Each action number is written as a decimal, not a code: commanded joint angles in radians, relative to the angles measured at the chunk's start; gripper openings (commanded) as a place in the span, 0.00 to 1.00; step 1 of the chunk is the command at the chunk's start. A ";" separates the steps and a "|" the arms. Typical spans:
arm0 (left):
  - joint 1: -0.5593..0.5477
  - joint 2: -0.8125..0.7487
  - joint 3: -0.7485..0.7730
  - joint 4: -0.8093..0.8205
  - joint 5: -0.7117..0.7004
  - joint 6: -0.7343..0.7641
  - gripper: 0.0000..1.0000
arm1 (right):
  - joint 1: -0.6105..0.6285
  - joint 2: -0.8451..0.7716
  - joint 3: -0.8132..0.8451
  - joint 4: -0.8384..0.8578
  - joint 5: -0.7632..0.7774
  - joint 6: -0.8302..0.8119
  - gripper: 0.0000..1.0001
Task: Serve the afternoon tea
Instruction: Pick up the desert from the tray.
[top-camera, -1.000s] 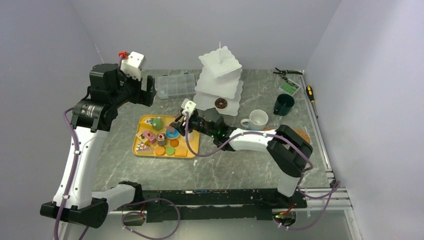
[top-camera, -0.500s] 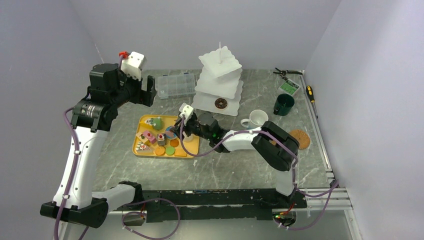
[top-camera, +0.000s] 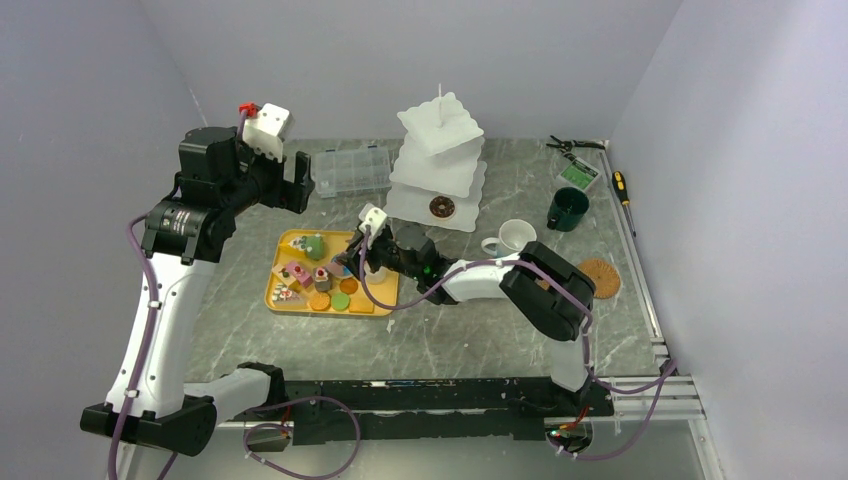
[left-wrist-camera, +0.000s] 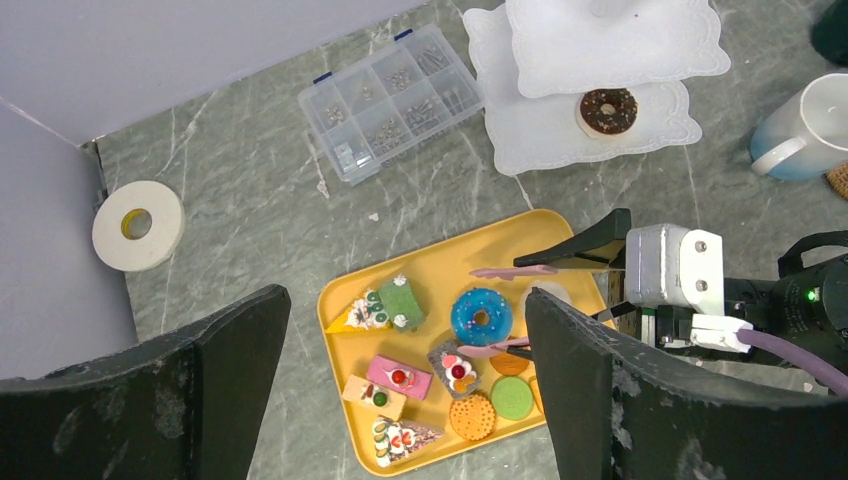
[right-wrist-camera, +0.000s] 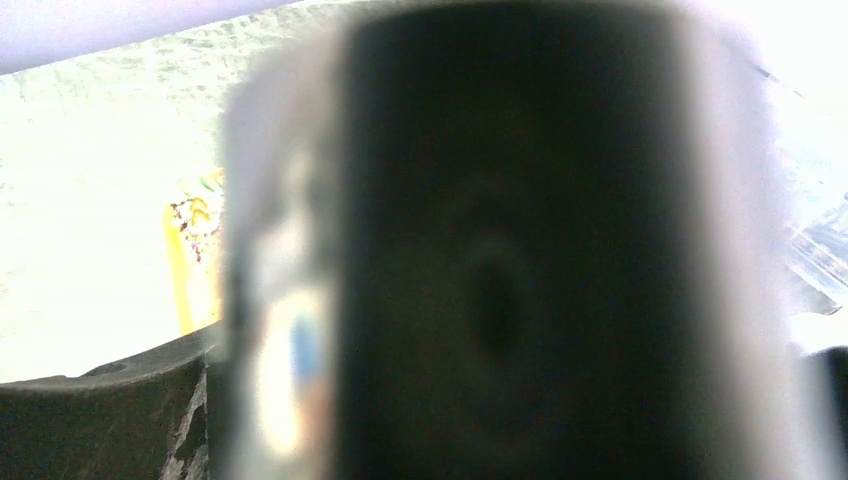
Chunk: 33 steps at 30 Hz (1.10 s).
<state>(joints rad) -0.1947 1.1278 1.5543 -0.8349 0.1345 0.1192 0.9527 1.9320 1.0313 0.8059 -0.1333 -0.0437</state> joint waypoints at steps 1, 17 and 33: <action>0.005 -0.010 0.037 0.029 0.021 0.013 0.93 | 0.006 -0.061 0.000 0.072 -0.008 0.022 0.78; 0.005 -0.016 0.049 0.034 0.015 0.026 0.93 | 0.008 -0.050 -0.008 0.046 0.000 0.025 0.78; 0.005 -0.017 0.048 0.037 0.020 0.025 0.93 | 0.011 0.001 -0.007 0.043 0.007 0.020 0.79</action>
<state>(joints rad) -0.1947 1.1275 1.5658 -0.8318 0.1352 0.1371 0.9592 1.9175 1.0199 0.8059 -0.1349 -0.0257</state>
